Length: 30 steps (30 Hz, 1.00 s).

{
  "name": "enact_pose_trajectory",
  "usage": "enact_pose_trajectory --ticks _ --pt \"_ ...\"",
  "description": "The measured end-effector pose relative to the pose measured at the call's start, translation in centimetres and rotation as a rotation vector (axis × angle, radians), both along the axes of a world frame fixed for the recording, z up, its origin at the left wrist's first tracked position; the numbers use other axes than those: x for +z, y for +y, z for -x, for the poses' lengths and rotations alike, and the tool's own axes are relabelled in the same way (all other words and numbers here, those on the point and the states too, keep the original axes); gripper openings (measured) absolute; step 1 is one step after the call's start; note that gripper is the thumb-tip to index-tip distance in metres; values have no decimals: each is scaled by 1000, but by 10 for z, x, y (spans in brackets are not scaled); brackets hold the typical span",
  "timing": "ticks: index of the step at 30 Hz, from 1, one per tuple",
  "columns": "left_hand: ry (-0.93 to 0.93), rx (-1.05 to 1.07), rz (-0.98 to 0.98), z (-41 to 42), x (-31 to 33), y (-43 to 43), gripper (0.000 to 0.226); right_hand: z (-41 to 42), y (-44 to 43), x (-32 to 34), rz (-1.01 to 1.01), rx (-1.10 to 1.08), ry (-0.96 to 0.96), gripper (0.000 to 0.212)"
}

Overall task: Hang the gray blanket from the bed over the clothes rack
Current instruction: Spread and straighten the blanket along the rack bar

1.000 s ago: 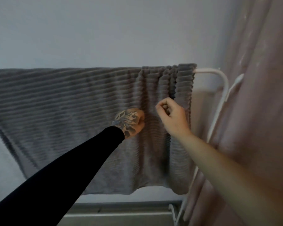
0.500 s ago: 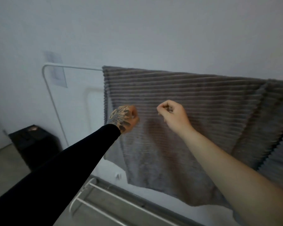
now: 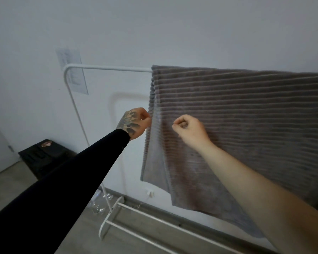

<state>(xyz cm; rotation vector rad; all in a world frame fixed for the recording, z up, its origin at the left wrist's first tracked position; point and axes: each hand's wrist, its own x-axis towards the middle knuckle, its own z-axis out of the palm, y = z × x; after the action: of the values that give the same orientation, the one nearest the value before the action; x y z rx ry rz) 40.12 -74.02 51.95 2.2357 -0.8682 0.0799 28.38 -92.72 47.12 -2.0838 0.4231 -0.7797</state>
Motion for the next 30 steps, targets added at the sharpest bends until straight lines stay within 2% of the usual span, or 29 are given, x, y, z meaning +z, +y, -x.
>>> enact_pose_trajectory --ticks 4,5,7,8,10,11,13,17,22,26,28,30 --pt "113 -131 24 -28 4 -26 40 -27 -7 9 74 -74 -109 5" --pt "156 -163 46 -33 5 -33 36 -34 -9 13 76 -80 -137 4" --pt "206 -211 102 -48 7 -50 14 -53 -15 18 81 -80 -210 6" --pt "218 -225 104 -54 7 -56 11 -60 -17 21 96 -77 -249 7" --pt "260 -284 19 -67 7 -67 23 -76 -19 25 123 -82 -325 6" --pt "262 -324 -26 -73 7 -71 30 -83 -19 27 130 -84 -366 6" --pt "209 -395 -53 -87 13 -76 28 -93 -16 32 171 -101 -460 7" --pt "163 -399 75 -109 36 -77 26 -100 -12 52 358 -141 -571 6" --pt "-1 -372 254 -136 77 -68 36 -110 -1 75 532 -269 -625 4" --pt "-321 -228 307 -166 117 -65 47 -118 14 90 600 -387 -640 9" --pt "-448 -154 320 -177 124 -60 43 -118 18 92 581 -450 -567 16" --pt "-541 -188 273 -193 122 -52 38 -118 24 90 565 -525 -425 24"
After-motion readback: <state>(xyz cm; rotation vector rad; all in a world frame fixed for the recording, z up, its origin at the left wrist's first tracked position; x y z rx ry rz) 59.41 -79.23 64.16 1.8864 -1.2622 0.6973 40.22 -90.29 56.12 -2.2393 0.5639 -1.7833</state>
